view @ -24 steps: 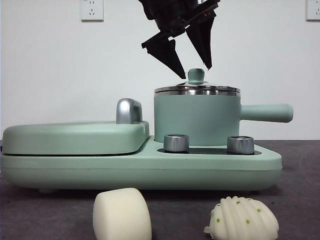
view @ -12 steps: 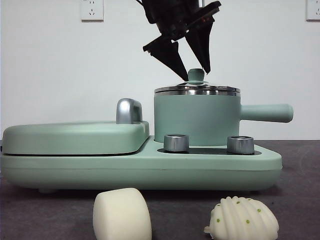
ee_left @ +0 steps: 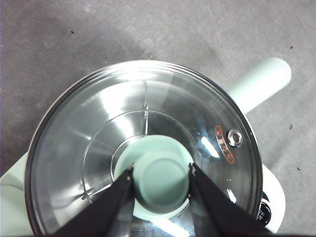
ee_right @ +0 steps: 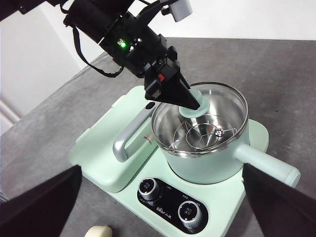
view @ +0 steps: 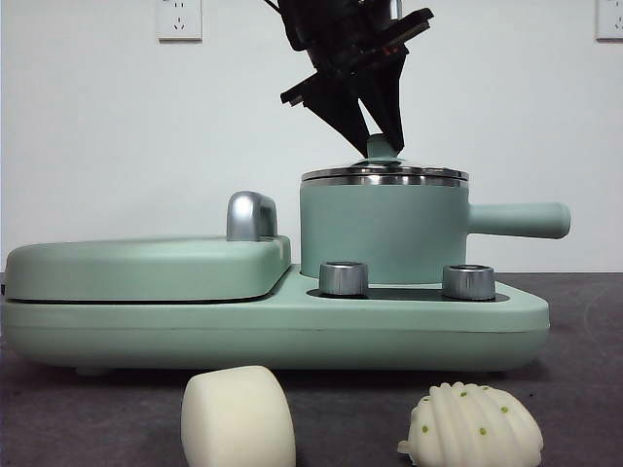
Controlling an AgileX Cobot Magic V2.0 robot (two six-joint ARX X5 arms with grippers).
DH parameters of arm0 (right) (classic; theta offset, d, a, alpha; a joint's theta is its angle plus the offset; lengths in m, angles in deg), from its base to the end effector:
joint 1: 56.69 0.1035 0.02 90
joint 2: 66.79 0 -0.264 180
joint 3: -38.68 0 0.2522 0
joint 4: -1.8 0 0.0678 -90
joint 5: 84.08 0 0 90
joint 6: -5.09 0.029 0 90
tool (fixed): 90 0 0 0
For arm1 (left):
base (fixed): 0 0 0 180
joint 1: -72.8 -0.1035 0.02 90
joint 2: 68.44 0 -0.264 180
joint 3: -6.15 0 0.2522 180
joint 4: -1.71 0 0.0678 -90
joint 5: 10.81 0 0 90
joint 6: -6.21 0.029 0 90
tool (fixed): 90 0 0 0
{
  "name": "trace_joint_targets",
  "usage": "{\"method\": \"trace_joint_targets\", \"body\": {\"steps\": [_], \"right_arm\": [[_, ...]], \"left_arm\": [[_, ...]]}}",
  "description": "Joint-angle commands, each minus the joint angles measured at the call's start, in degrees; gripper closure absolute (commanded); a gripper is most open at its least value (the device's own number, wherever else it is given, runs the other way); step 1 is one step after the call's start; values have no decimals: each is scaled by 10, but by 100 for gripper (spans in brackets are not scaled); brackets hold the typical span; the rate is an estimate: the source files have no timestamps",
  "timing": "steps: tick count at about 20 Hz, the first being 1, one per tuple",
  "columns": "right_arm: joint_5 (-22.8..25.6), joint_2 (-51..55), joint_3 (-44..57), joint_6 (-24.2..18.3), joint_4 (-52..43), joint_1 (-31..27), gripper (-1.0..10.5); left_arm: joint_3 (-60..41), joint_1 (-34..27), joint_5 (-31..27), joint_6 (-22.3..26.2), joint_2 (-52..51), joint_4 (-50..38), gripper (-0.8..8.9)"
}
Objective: Put the buns in a small steamer
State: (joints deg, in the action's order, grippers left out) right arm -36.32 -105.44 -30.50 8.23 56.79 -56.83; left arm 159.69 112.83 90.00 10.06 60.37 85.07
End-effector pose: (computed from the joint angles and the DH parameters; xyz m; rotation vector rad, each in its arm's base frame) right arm 0.1124 0.0192 0.3595 0.2094 0.4271 0.7126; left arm 0.3523 -0.3030 0.3325 0.3235 0.9950 -0.8418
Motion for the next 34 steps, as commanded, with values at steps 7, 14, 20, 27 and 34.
{"method": "trace_joint_targets", "body": {"steps": [7, 14, 20, 27, 34], "right_arm": [[25, -45, -54, -1, 48, 37, 430], [170, -176, -134, 78, 126, 277, 438], [329, -333, -134, 167, 84, 525, 440], [363, -520, -134, 174, 33, 616, 442], [360, -629, -134, 162, 9, 618, 546]], "left_arm": [[96, -2, 2, -21, 1, 48, 804], [103, -57, -8, -19, -55, 78, 804], [103, -137, -8, -19, -84, 91, 804], [103, -212, -8, -19, -85, 85, 804], [103, -251, -8, -19, -85, 84, 804]]}}
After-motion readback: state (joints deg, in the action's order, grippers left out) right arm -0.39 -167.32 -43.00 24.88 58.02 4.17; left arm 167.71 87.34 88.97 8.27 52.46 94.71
